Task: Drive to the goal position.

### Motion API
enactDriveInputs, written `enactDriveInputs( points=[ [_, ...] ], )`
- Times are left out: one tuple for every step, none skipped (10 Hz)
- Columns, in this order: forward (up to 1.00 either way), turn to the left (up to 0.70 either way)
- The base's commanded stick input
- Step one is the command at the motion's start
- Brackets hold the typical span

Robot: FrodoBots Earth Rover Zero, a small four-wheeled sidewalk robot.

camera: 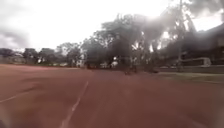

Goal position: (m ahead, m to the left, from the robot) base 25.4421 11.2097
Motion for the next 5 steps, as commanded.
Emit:
enactDriveInputs(
  points=[
    [0.85,0.0],
    [0.85,0.0],
    [0.85,0.0],
    [0.85,0.0],
    [0.85,0.0]
  ],
)
